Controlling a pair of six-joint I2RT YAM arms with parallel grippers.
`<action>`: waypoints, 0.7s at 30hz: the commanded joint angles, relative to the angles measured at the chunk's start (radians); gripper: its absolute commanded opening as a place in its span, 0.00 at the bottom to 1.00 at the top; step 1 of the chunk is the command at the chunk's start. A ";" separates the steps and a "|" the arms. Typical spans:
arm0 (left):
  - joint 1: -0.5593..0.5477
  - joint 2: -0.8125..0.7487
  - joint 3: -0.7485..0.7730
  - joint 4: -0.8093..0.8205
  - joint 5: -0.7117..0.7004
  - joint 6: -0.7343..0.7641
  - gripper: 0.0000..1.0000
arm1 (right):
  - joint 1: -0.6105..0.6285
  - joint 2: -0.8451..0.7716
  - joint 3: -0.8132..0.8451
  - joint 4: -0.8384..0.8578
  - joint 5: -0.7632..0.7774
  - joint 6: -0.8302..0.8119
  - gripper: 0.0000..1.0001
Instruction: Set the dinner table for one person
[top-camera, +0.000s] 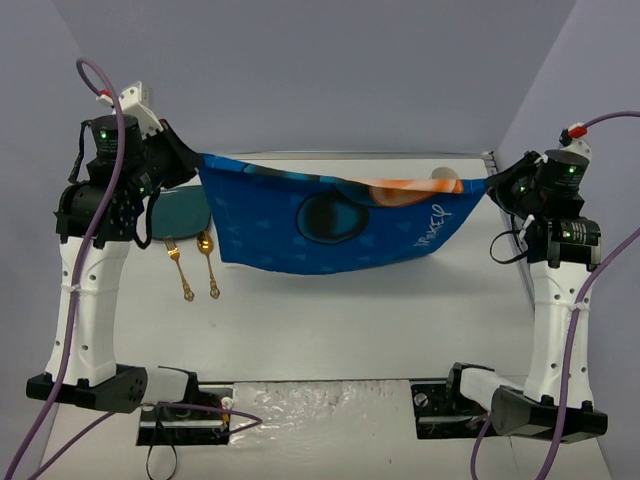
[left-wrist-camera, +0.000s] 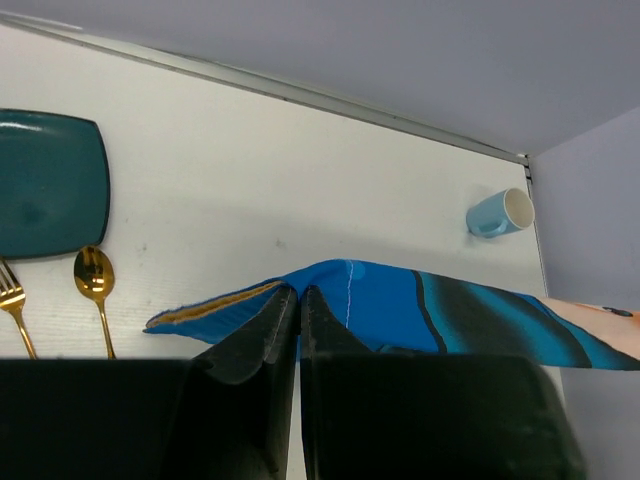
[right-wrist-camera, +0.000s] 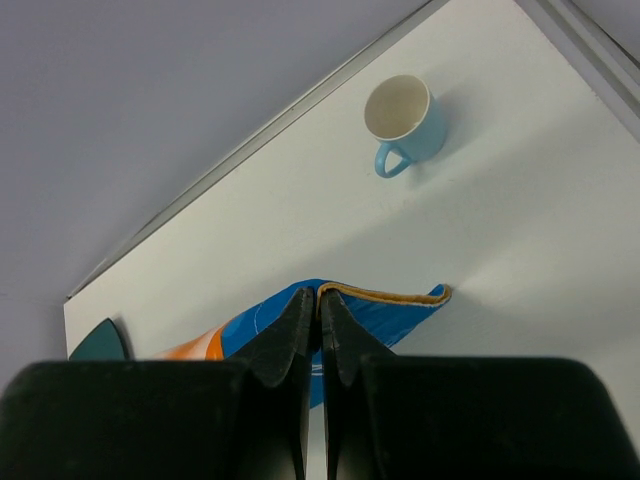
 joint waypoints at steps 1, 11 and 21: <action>0.016 0.094 0.109 0.091 0.050 0.044 0.00 | -0.002 0.017 0.053 0.061 0.051 -0.004 0.00; 0.023 0.477 0.534 0.173 0.339 0.002 0.00 | -0.003 0.086 0.197 0.090 0.183 -0.039 0.00; 0.031 0.520 0.541 0.485 0.653 -0.092 0.00 | 0.015 -0.044 0.152 0.166 0.317 -0.145 0.00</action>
